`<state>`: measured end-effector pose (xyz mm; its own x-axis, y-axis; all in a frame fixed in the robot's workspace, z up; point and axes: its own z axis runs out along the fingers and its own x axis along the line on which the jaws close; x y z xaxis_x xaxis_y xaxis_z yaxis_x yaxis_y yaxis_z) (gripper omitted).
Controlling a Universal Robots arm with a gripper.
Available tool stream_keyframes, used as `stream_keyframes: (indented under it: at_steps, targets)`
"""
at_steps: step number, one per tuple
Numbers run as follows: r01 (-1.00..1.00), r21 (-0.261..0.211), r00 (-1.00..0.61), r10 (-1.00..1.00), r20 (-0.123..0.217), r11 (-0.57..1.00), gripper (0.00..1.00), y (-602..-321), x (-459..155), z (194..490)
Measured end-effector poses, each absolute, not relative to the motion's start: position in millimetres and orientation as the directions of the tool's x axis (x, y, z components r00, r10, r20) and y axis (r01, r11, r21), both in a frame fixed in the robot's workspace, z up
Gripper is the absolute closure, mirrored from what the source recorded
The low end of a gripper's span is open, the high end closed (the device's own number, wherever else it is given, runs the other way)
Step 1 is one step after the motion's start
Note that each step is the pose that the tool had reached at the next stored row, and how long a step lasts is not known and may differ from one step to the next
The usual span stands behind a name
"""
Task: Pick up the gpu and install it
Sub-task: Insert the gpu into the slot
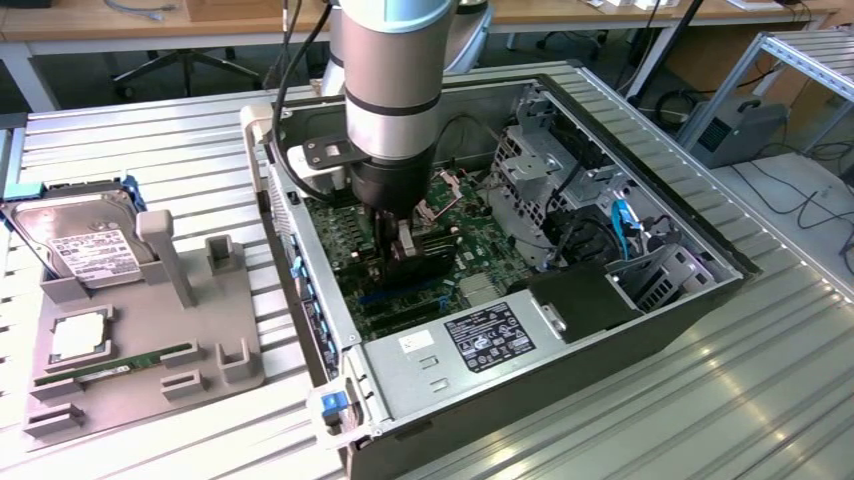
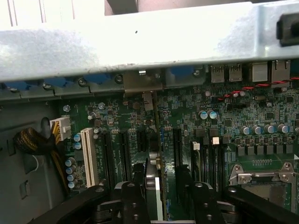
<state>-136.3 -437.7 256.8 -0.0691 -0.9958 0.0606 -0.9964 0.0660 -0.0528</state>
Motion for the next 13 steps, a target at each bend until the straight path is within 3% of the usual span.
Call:
stream_keyframes:
  at_steps: [13]
  targets:
    - [-0.996,-0.053,-0.069,-0.996,0.061,0.066,0.59,-437.4,-136.3,295.4]
